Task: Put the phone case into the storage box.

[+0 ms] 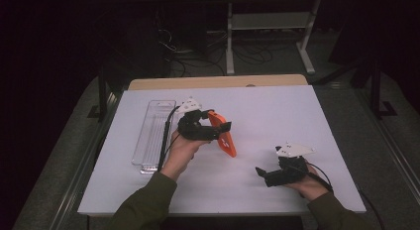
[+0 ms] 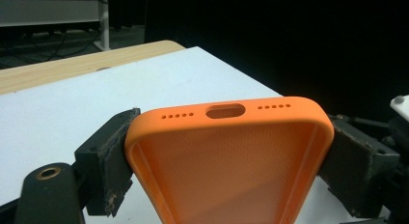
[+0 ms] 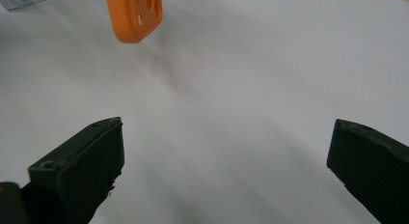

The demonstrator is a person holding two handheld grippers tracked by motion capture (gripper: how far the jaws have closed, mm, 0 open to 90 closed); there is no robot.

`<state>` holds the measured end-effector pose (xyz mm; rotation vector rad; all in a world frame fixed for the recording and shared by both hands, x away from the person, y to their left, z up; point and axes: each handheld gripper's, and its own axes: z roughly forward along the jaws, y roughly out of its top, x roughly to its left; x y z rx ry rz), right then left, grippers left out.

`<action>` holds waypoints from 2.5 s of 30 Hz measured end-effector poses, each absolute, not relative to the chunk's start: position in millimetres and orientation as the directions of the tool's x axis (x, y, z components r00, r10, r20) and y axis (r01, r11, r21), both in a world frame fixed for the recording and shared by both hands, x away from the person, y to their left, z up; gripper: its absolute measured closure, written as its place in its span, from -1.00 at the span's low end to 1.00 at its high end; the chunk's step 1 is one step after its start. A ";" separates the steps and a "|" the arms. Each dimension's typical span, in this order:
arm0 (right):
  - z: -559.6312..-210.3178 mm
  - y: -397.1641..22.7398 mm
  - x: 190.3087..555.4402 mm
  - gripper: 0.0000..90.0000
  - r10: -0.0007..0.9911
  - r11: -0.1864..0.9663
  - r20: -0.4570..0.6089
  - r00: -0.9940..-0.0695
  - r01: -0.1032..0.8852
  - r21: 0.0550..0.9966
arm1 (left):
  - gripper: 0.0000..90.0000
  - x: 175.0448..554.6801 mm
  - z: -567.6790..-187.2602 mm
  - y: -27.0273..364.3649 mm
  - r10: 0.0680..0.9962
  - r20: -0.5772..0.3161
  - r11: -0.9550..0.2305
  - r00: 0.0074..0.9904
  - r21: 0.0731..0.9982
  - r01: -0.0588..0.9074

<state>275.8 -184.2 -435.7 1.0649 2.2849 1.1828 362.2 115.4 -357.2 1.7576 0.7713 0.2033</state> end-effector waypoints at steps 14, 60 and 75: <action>-438.9 -181.2 274.4 -1.00 0.736 0.389 0.046 -0.676 0.477 0.788 | -0.66 362.0 -341.4 119.7 0.590 -0.218 -0.157 0.777 0.913 0.376; -436.0 -180.7 273.5 -1.00 0.729 0.405 0.008 -0.684 0.441 0.801 | -0.66 418.4 -280.6 188.3 0.769 -0.109 -0.139 0.630 0.933 0.331; -436.1 -180.1 273.4 -1.00 0.732 0.398 0.017 -0.681 0.448 0.800 | -0.66 432.5 -275.7 221.1 0.850 -0.089 -0.106 0.519 0.937 0.333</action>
